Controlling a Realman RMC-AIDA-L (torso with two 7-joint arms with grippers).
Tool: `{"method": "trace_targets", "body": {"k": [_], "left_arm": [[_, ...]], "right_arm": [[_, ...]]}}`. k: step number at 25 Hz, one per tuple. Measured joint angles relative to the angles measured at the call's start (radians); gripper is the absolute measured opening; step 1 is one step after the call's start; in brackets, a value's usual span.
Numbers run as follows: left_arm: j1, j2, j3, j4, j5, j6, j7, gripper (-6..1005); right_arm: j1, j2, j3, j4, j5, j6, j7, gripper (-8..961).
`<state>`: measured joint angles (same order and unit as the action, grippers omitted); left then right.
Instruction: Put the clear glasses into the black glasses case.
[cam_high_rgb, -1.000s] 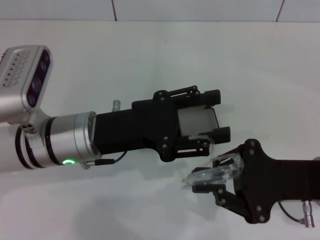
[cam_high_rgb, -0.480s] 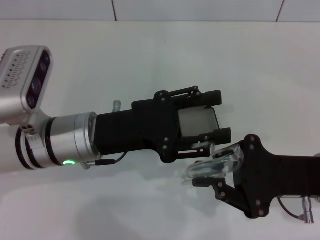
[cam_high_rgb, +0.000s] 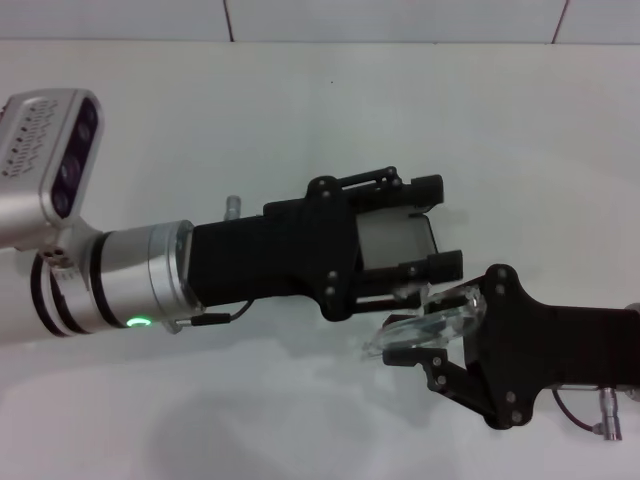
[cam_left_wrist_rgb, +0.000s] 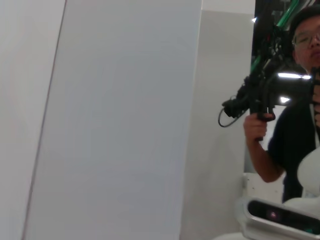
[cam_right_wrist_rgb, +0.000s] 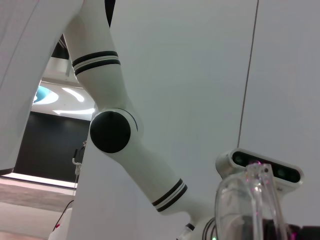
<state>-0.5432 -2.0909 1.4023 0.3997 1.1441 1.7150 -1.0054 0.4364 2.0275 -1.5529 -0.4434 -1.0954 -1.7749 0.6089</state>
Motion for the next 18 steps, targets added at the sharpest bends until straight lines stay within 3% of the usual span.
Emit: {"method": "trace_targets", "body": {"k": [6, 10, 14, 18], "left_arm": [[0.019, 0.000, -0.012, -0.017, -0.069, -0.049, 0.080, 722], [0.052, -0.001, -0.092, -0.027, -0.109, -0.142, 0.144, 722], [0.083, -0.002, -0.173, -0.032, -0.143, -0.212, 0.191, 721], [0.103, -0.001, -0.255, -0.054, -0.164, -0.250, 0.227, 721]], "right_arm": [[-0.019, -0.009, 0.022, -0.007, -0.003, 0.032, -0.015, 115], [-0.052, -0.011, 0.033, -0.069, -0.008, 0.140, -0.022, 116], [-0.116, -0.011, 0.018, -0.228, -0.018, 0.324, -0.002, 116], [-0.171, -0.005, -0.070, -0.435, -0.080, 0.591, 0.058, 116]]}}
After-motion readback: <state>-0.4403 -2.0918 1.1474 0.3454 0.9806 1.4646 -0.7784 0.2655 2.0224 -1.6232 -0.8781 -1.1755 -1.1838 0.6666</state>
